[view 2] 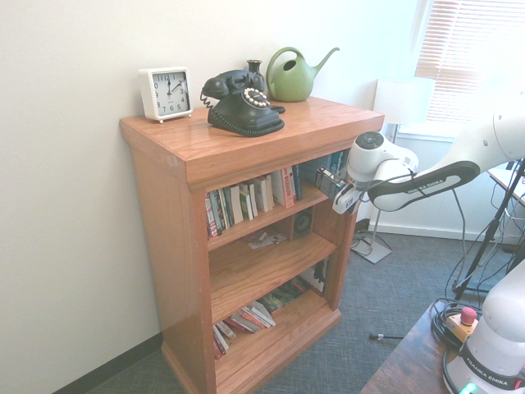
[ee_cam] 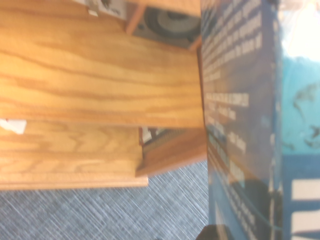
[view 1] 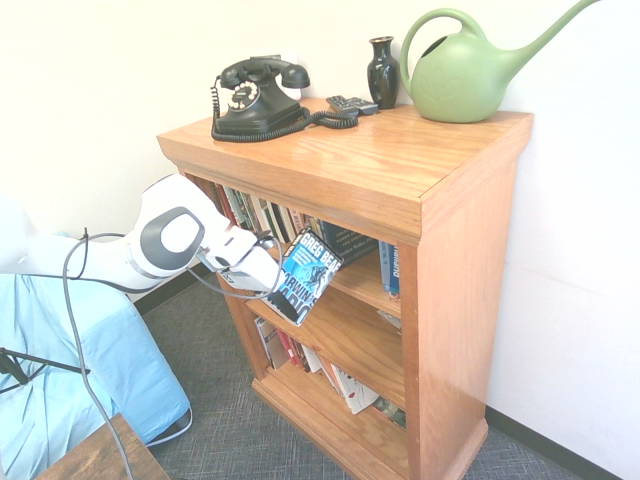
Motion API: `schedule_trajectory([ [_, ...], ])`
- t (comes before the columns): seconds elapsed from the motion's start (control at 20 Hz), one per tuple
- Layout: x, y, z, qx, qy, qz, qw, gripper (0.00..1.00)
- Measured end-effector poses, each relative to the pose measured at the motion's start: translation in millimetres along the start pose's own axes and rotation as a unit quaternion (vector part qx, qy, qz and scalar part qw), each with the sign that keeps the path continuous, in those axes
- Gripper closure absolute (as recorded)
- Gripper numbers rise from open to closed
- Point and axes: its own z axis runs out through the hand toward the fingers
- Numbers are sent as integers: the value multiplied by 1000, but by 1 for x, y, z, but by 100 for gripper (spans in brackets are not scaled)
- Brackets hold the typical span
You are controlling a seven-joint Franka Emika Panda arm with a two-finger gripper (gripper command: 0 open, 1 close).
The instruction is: Shelf the books
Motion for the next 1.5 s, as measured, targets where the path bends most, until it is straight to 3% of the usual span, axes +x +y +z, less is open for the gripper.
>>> schedule_trajectory([
  [0.4,14,-33,7,19,1,-7,1000,100],
  [1.0,33,-48,25,39,-2,7,999,100],
  [1.5,42,-66,27,77,-36,30,996,100],
])
